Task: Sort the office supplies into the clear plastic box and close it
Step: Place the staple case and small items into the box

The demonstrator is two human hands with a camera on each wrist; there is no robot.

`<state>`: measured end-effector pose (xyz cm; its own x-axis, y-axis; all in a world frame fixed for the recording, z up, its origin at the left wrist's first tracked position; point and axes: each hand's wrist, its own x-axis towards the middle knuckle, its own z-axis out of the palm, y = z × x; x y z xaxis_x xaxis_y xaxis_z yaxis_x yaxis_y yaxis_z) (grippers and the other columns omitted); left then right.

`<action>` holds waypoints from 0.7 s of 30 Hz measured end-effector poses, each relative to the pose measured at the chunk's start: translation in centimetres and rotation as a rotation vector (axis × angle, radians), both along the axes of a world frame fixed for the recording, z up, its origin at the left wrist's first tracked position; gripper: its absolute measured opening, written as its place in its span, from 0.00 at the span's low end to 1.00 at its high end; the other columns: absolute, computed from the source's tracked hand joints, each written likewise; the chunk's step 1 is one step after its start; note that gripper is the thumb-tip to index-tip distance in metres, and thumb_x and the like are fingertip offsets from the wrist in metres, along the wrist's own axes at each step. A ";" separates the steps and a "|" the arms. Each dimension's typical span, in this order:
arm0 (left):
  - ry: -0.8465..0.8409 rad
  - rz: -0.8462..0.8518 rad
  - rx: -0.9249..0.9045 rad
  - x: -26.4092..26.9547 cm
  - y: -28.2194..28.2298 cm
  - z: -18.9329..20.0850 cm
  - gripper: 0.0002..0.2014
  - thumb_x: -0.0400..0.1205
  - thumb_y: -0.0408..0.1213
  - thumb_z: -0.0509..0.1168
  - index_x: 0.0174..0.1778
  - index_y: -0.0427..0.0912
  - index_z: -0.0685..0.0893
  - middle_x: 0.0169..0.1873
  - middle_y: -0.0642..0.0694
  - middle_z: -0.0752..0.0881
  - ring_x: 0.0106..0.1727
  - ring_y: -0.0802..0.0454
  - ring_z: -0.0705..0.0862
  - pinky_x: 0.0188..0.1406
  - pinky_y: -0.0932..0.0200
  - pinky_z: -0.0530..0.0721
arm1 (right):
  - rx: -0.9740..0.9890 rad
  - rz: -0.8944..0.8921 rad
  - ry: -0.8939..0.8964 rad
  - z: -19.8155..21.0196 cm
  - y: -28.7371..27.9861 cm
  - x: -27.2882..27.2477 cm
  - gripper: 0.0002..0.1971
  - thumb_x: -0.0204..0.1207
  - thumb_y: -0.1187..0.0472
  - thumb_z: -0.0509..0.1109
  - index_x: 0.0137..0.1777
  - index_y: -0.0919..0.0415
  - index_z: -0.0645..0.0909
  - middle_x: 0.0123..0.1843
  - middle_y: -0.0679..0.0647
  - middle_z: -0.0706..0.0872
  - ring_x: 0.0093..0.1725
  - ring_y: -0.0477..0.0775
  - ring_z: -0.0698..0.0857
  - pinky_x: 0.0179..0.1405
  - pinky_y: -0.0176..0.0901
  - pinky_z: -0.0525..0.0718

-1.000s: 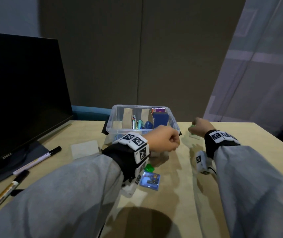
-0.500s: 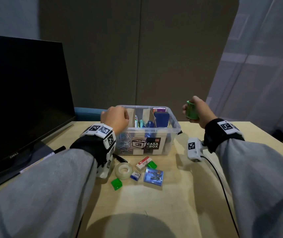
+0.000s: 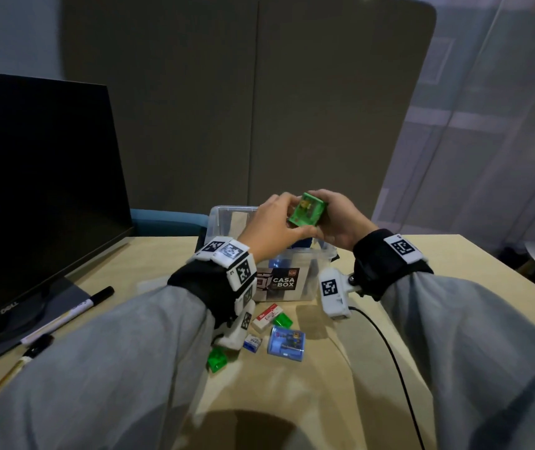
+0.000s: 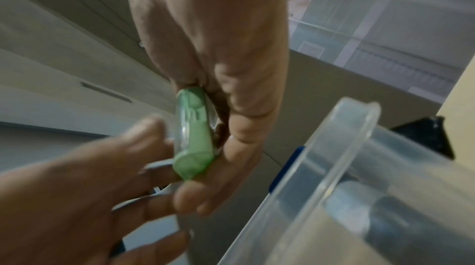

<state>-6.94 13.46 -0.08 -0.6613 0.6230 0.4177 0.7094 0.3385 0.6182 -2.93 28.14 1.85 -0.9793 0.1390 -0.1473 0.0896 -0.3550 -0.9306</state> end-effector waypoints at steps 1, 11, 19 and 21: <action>0.008 0.021 0.015 -0.1 0.1 0.0 0.27 0.77 0.48 0.74 0.69 0.45 0.76 0.60 0.49 0.79 0.55 0.55 0.81 0.55 0.59 0.83 | -0.009 0.007 -0.011 -0.1 -0.3 0.0 0.21 0.87 0.54 0.53 0.68 0.69 0.75 0.59 0.65 0.85 0.52 0.60 0.88 0.47 0.50 0.89; 0.181 -0.007 -0.088 -1.6 -0.3 0.1 0.22 0.76 0.42 0.75 0.65 0.47 0.78 0.59 0.49 0.82 0.61 0.51 0.79 0.61 0.50 0.82 | 0.899 -0.082 -0.024 0.8 -0.3 0.7 0.10 0.81 0.55 0.70 0.56 0.60 0.82 0.51 0.58 0.88 0.44 0.53 0.88 0.38 0.43 0.87; 0.110 -0.015 -0.414 -3.2 -2.5 -2.9 0.17 0.87 0.52 0.57 0.71 0.58 0.76 0.70 0.54 0.78 0.76 0.51 0.67 0.73 0.40 0.65 | 1.082 -0.240 -0.127 -0.7 2.0 0.3 0.06 0.74 0.61 0.77 0.44 0.57 0.81 0.46 0.55 0.86 0.39 0.47 0.82 0.29 0.35 0.73; 0.175 -0.070 -0.430 -3.2 -2.5 -2.8 0.16 0.88 0.51 0.55 0.71 0.60 0.77 0.71 0.56 0.78 0.76 0.52 0.65 0.74 0.40 0.62 | 1.073 -0.285 -0.111 -1.1 2.2 0.1 0.06 0.74 0.61 0.77 0.44 0.57 0.81 0.47 0.54 0.86 0.39 0.46 0.82 0.28 0.33 0.72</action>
<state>-10.10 10.94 -2.91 -0.5541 0.8047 0.2129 0.8207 0.4854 0.3013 -2.85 30.37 0.76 -0.8800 0.4643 0.0997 0.2343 0.6072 -0.7592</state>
